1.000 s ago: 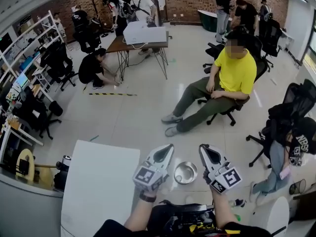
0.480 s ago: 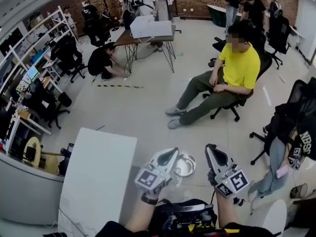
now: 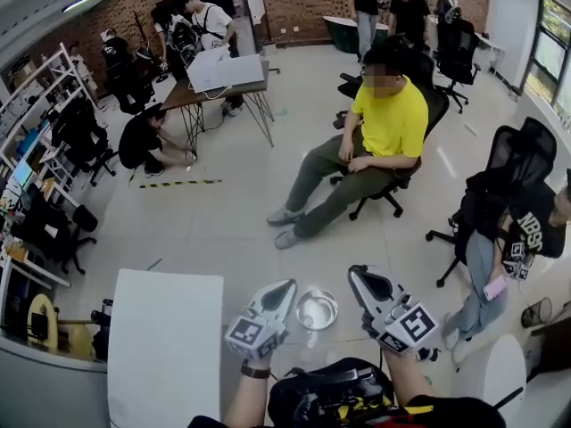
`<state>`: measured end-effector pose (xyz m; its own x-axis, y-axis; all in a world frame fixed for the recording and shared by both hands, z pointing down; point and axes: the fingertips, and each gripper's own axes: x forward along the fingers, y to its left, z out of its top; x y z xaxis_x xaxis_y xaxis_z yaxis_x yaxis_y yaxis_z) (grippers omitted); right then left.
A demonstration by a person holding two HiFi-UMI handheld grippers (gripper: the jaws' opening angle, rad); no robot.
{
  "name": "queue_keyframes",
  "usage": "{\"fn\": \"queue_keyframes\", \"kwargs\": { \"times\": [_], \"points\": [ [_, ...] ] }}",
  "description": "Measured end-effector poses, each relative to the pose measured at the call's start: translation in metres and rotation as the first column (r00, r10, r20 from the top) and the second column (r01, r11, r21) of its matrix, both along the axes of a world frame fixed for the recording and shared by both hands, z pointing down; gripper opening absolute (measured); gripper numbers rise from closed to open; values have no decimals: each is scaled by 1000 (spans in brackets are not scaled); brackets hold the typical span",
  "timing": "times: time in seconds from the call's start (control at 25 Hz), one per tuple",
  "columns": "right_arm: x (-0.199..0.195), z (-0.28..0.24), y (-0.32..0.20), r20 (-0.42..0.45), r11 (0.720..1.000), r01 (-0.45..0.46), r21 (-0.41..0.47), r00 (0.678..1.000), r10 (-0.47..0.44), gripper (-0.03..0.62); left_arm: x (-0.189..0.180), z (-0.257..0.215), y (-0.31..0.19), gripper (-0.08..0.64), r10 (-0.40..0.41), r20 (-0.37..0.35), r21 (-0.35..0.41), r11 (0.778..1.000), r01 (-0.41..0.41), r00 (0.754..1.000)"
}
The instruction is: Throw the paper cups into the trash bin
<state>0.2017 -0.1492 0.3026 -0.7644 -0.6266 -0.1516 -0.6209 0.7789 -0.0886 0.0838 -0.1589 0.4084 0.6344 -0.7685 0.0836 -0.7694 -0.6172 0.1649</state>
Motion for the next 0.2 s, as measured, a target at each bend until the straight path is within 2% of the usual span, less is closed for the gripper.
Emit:
{"fn": "queue_keyframes", "kwargs": {
  "times": [0.12, 0.2],
  "points": [
    [8, -15, -8, -27, 999, -25, 42, 999, 27, 3, 9, 20, -13, 5, 89, 80, -63, 995, -84, 993],
    [18, -29, -19, -60, 996, -42, 83, 997, 47, 3, 19, 26, -30, 5, 154, 162, -77, 987, -143, 975]
  ]
}}
